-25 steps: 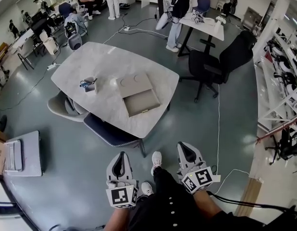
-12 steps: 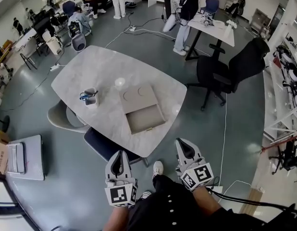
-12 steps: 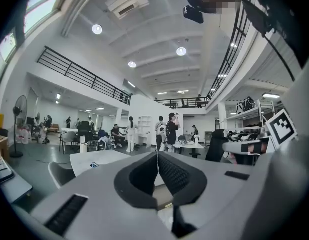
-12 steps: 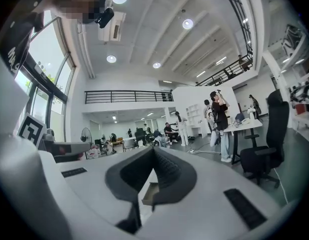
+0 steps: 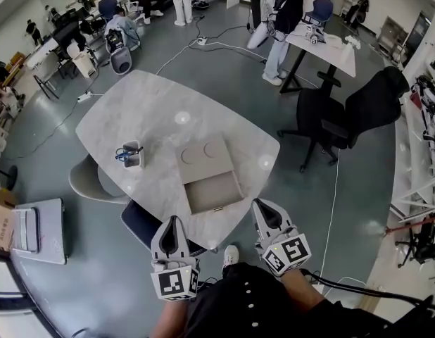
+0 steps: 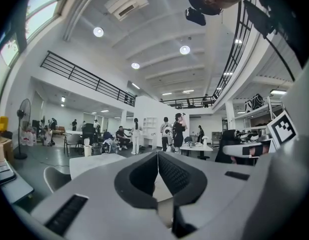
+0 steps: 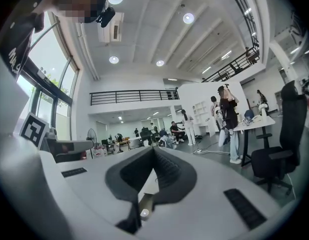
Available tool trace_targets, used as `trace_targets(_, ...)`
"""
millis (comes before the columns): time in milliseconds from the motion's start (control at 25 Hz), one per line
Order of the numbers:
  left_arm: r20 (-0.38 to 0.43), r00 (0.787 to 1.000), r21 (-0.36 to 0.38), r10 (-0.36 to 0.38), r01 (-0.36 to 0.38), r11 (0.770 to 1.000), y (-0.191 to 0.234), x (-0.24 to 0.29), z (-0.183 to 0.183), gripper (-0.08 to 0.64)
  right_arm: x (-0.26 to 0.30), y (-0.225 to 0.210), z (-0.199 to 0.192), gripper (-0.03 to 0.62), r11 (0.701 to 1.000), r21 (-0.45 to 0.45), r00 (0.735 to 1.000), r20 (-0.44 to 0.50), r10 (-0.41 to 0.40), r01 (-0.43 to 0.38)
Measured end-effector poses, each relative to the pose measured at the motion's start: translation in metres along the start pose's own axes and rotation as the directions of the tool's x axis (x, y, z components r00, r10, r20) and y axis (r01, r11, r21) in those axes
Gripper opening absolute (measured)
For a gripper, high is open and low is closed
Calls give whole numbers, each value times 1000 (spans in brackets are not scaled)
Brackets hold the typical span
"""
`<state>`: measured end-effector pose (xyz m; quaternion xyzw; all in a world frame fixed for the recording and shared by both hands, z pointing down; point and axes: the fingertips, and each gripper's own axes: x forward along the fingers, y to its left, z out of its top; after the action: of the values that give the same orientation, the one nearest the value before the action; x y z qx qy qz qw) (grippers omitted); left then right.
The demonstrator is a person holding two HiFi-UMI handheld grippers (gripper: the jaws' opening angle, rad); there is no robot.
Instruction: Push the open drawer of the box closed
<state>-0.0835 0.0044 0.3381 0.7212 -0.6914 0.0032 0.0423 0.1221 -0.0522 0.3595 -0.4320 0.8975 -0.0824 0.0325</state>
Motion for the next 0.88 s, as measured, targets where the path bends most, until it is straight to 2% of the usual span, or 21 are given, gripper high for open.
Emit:
trace_targets(160, -8, 1000, -9, 22, -22, 1000, 4, 10, -1, 17, 18, -8, 1, -3, 1000, 0, 1000, -10, 14, -14)
trace_targets(400, -35, 999, -21, 15, -16, 1000, 17, 23, -5, 17, 40, -8, -3, -3, 1000, 15, 999, -32, -7, 8)
trace_targets(720, -45, 997, -30, -62, 61, 998, 26, 41, -5, 17, 51, -7, -14, -3, 993, 66, 995, -48, -93, 96)
trace_targets(880, -46, 995, -39, -84, 82, 996, 28, 45, -7, 17, 56, -7, -21, -3, 989, 100, 993, -58, -107, 113)
